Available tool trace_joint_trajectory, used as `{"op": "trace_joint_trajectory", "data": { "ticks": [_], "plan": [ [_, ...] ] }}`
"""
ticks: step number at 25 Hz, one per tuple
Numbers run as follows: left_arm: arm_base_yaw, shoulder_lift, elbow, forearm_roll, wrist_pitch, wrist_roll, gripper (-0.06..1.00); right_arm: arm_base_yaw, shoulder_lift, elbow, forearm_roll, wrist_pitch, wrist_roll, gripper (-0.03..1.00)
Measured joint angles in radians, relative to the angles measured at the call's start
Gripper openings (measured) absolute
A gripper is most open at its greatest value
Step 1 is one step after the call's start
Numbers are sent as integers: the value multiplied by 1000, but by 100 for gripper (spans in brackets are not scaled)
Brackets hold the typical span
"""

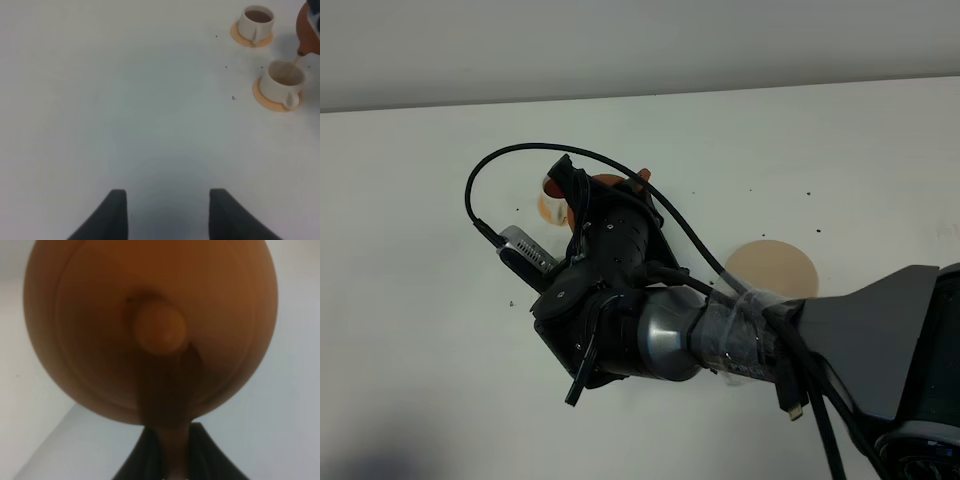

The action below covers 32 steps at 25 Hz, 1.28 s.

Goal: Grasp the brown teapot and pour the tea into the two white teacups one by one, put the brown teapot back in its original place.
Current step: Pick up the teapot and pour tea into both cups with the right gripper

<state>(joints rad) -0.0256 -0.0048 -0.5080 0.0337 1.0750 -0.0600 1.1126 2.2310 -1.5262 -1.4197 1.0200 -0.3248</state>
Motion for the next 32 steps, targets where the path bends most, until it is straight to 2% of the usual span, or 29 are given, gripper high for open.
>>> {"op": "trace_joint_trajectory", "data": {
  "ticks": [32],
  "plan": [
    [0,0,0,0,0,-1,39,0,0,0,-76,-26,-101,11]
  ]
}}
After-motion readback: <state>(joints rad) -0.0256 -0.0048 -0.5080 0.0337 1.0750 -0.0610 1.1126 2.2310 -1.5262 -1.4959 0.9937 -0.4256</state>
